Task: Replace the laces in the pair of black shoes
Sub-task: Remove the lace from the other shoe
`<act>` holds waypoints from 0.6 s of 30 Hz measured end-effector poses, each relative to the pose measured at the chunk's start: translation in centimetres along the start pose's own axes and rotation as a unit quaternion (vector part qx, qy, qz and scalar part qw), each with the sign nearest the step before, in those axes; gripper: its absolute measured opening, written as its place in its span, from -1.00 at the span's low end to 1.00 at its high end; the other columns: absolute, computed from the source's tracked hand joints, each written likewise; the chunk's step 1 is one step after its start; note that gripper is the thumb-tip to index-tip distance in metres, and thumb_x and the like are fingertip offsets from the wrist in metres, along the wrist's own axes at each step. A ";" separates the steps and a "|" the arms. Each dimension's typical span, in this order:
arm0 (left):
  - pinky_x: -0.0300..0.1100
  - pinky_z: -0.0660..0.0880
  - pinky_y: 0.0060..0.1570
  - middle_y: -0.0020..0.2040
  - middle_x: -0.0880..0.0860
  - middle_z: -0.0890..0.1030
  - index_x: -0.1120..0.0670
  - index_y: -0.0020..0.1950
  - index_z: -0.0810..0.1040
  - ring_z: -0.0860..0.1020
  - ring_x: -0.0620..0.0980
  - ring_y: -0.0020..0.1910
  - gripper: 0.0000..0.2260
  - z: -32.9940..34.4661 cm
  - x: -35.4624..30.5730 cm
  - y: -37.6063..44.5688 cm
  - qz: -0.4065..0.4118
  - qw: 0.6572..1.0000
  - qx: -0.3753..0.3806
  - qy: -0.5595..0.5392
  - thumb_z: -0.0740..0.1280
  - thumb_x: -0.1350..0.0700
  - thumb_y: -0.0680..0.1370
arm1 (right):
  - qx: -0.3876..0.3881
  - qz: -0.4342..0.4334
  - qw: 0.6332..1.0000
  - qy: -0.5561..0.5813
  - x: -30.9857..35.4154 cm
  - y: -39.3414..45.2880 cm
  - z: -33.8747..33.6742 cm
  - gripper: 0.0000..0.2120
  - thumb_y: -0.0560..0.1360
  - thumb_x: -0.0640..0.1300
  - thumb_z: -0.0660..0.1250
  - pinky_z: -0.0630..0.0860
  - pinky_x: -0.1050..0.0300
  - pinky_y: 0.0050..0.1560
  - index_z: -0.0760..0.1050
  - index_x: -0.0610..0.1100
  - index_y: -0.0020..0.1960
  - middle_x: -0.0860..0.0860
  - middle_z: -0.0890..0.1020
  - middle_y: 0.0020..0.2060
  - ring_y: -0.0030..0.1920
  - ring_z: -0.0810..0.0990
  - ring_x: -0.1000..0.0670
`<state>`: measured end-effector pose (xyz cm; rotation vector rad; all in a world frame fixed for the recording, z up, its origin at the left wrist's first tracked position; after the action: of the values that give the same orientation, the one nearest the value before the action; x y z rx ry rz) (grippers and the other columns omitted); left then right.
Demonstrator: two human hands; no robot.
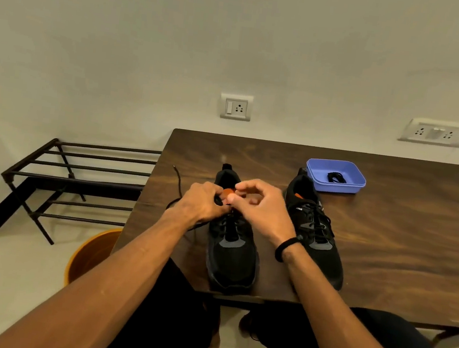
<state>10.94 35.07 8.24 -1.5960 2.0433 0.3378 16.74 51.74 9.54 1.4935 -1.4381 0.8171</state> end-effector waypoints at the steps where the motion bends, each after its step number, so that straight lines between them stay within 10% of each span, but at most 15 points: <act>1: -0.22 0.50 -0.16 -0.11 -0.01 0.68 -0.12 -0.15 0.60 0.63 -0.04 -0.15 -0.92 0.1 -0.1 0.0 0.000 1.000 0.000 0.002 0.46 -0.05 0.51 | 0.026 -0.054 0.994 -0.097 0.3 -0.1 0.5 -0.78 0.50 -0.09 0.52 0.62 0.18 0.04 0.66 -0.03 0.14 0.09 0.71 0.00 -0.04 0.67 0.11; 13: -0.29 0.44 -0.17 -0.14 -0.05 0.67 -0.11 -0.03 0.67 0.61 -0.08 -0.16 -0.94 0.0 -0.5 -0.5 0.009 1.000 0.013 -0.013 0.48 -0.02 0.51 | 0.025 -0.169 0.891 -0.420 -0.1 -0.4 2.9 -0.80 0.59 -0.22 0.32 0.38 0.01 -0.14 0.55 -0.06 0.19 -0.03 0.56 0.04 0.07 0.45 -0.14; 18: -0.28 0.48 -0.11 -0.08 -0.05 0.69 -0.16 -0.05 0.67 0.64 -0.08 -0.11 -0.93 0.2 -0.6 -0.5 -0.015 0.999 0.019 -0.031 0.49 -0.08 0.50 | 0.054 -0.162 0.919 -0.355 -0.6 0.5 2.1 -0.74 0.49 -0.39 0.24 0.43 -0.09 -0.21 0.34 -0.04 -0.03 0.00 0.51 -0.21 -0.04 0.40 -0.12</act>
<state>11.59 35.47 8.47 -1.5720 1.9662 0.3315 15.98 50.10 8.25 2.1763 -1.5862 0.1361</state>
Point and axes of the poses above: each hand's wrist, its own y-axis towards the middle knuckle, its own z-axis out of the palm, x = y × z, the point moved 2 cm from there along y, towards the middle knuckle
